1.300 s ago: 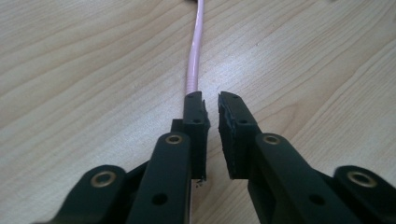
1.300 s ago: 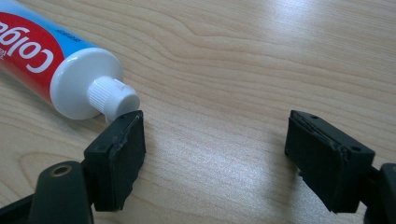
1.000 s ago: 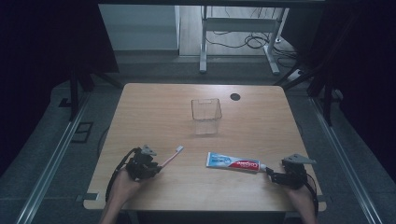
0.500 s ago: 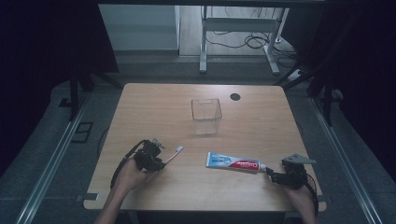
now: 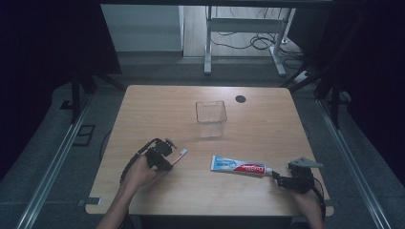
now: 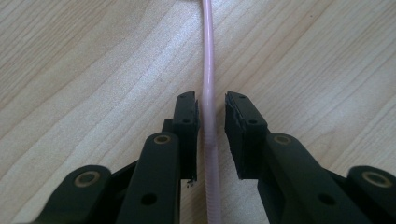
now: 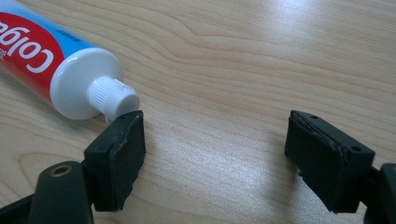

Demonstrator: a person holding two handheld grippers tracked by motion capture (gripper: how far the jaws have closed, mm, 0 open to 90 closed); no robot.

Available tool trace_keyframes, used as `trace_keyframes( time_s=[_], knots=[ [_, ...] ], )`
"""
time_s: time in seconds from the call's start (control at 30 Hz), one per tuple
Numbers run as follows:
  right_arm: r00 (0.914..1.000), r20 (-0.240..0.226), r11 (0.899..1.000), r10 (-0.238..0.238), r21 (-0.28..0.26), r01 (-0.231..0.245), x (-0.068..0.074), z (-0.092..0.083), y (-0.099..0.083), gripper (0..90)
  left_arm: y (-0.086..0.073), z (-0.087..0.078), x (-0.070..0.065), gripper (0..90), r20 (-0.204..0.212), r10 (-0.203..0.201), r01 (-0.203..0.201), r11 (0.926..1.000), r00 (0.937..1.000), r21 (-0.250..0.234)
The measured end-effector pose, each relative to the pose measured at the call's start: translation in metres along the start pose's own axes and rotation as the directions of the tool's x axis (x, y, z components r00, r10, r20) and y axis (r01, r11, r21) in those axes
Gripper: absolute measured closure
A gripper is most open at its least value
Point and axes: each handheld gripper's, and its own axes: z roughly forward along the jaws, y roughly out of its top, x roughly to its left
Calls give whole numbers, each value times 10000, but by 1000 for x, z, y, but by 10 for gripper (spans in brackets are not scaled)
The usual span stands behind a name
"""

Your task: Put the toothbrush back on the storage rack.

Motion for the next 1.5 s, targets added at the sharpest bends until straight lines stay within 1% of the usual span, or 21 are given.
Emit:
trace_keyframes(
  time_s=[0.03, 0.1, 0.17, 0.2, 0.27, 0.37, 0.5, 0.67, 0.97, 1.1, 1.13, 1.23, 1.4, 1.5],
  knots=[
    [10000, 0, 10000, 1, 2, -1, 0, 0, 0, 199, 2, 1, 0, 745, 4, 43, -43, 9999, 10000, 118],
    [10000, 1, 10000, 2, 0, -2, 0, 0, 0, 199, 4, 3, 0, 756, -20, -6, 7, 9994, 10000, 344],
    [10000, 1, 10000, 1, -1, -1, 0, 0, 0, 199, 6, 4, 1, 794, -16, -53, 54, 9986, 10000, 528],
    [10000, 1, 10000, 1, -1, -1, 0, 0, 0, 199, 7, 4, 1, 794, -18, -111, 112, 9983, 9999, 574],
    [10000, -1, 10000, 3, 0, -3, 0, 0, 0, 199, 9, 5, 2, 822, 48, -176, 173, 9976, 9998, 674],
    [10000, -1, 10000, 2, -1, -2, 0, 0, 0, 199, 10, 5, 3, 832, 92, -252, 244, 9970, 9996, 737],
    [10000, -2, 10000, 1, -1, -1, 0, 0, 0, 199, 10, 5, 3, 842, 81, -211, 205, 9974, 9997, 692],
    [10000, -2, 10000, 0, -1, 0, 0, 0, 0, 199, 9, 1, 3, 842, 161, -274, 267, 9989, 9995, 394],
    [10000, -2, 10000, 0, -1, 0, 0, 0, 0, 199, 12, -13, 3, 843, 237, -263, 266, 9996, 9994, -125],
    [10000, -2, 10000, -1, -1, 1, 0, 0, 0, 199, 14, -18, 3, 843, 344, -220, 234, 9990, 9992, -380],
    [10000, -3, 10000, -1, 1, 1, 0, 0, 0, 199, 15, -19, 3, 843, 372, -131, 147, 9990, 9992, -422],
    [10000, -2, 10000, 0, -1, 0, 0, 0, 0, 199, 17, -24, 2, 843, 420, 10, 16, 9982, 9991, -602],
    [10000, -4, 10000, 1, -3, -1, 0, 0, 0, 199, 20, -32, 2, 843, 480, 37, 10, 9951, 9988, -989],
    [10000, -5, 10000, 10, -6, -10, 0, 0, 0, 199, 22, -36, 2, 843, 493, 118, -58, 9929, 9987, -1186]
  ],
)
